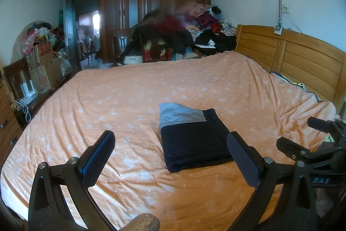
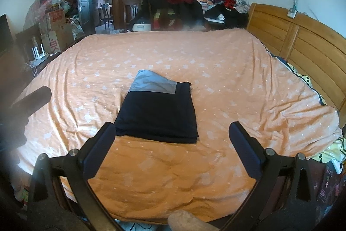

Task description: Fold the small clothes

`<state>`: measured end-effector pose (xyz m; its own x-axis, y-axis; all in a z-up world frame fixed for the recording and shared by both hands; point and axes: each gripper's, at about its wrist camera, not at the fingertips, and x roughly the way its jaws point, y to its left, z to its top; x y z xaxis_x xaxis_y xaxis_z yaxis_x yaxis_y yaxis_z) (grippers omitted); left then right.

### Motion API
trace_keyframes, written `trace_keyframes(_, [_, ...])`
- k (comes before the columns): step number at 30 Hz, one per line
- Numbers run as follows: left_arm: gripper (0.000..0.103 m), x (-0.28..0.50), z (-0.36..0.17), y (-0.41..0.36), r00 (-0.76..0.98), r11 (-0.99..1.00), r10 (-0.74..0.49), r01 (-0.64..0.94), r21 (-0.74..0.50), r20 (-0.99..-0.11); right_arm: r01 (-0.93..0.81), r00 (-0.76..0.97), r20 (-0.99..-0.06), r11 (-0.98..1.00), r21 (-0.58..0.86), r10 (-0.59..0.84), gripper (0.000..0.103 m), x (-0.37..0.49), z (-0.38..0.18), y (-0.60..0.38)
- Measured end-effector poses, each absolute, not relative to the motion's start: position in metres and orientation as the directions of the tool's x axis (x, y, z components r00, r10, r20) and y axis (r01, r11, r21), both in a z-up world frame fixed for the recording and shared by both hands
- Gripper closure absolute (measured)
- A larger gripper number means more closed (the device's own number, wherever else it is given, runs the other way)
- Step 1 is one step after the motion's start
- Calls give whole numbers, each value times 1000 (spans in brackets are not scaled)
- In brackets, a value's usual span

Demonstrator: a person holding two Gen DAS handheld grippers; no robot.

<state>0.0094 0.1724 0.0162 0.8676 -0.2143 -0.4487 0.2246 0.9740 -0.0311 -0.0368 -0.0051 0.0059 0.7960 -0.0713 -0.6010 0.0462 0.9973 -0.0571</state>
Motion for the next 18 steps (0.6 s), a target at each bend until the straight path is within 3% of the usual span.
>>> trace_keyframes(18, [0,11,24,168,870,977,-202,208,-38,-449,3,779,-627,999,48,28,1,-30,3,-10])
